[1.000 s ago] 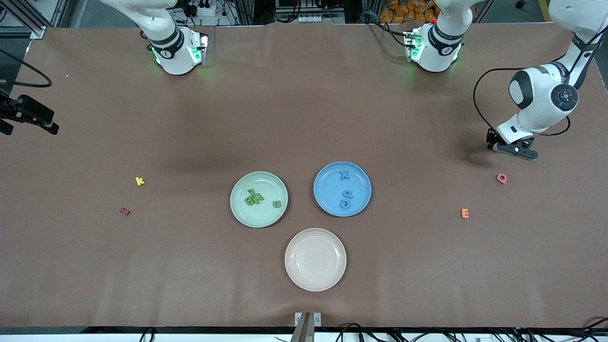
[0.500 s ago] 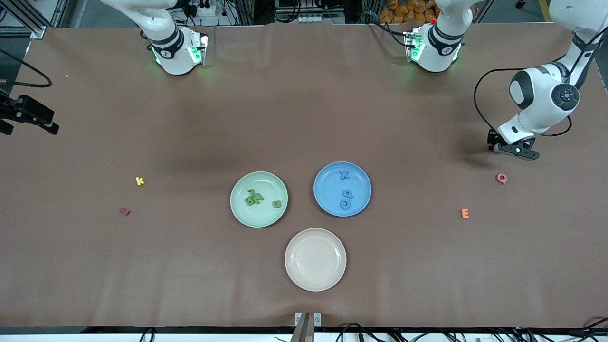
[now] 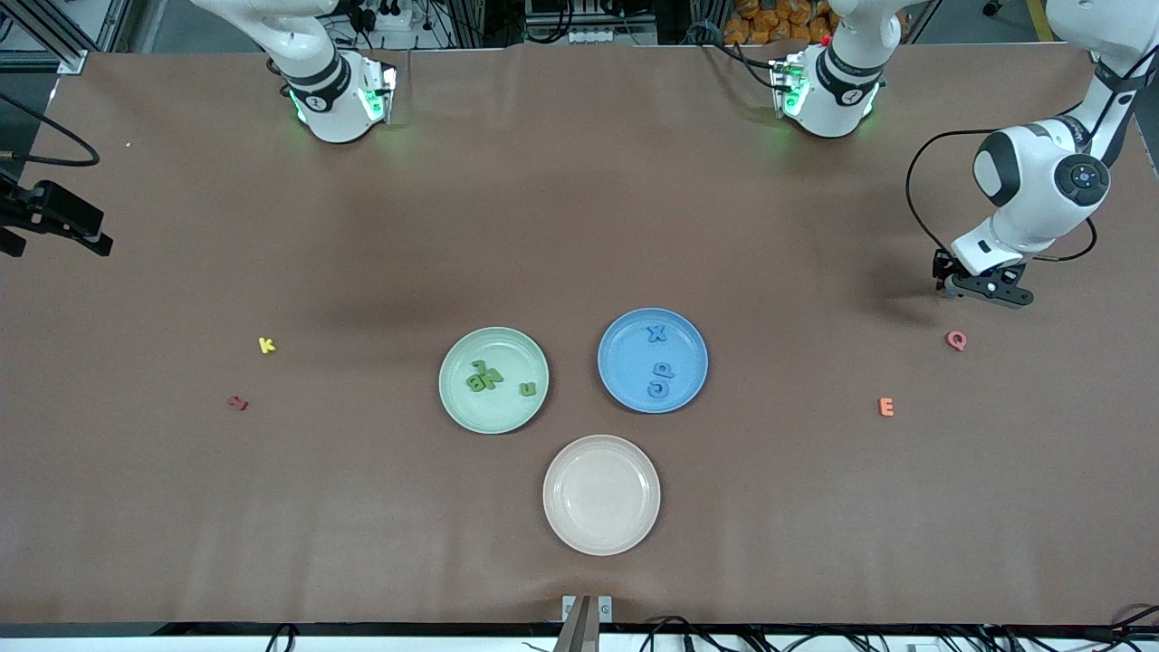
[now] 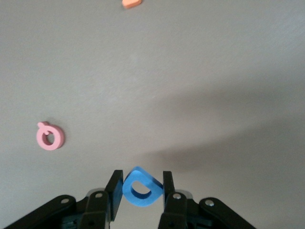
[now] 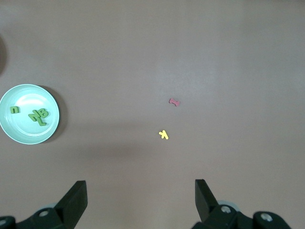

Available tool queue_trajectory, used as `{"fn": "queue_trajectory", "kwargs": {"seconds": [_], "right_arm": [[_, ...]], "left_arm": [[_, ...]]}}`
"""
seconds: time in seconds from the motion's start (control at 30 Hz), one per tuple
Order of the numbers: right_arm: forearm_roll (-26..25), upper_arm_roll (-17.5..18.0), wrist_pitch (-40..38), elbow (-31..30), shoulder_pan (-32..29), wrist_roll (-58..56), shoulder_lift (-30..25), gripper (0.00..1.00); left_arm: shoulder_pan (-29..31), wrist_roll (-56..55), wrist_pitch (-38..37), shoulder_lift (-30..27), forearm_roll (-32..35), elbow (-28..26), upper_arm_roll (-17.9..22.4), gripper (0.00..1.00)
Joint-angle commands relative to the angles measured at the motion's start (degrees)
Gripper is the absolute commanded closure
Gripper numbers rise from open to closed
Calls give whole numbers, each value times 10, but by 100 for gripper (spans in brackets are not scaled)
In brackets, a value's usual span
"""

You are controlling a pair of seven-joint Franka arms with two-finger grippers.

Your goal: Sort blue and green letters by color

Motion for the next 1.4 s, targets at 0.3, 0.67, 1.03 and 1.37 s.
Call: {"fn": "queue_trajectory", "kwargs": {"seconds": [0.3,0.67,1.03,1.37], "right_arm": [[-6,5,-4,-3,-6,3,-3,0],[-6,5,-2,-9,-6,4,-4,0],[-6,5,-2,-9,-6,4,-4,0],[-6,5,1,-9,-7,4,-4,0]], "left_arm": [[-106,-133,-69,-29,-40,37,0,100],[-155,-210,-161,-31,-91,110,-26,100],[-198,-261,-164,-24,-125,128,-35,100],[-241,-318,-164,-8,-142,149,-35,100]]}}
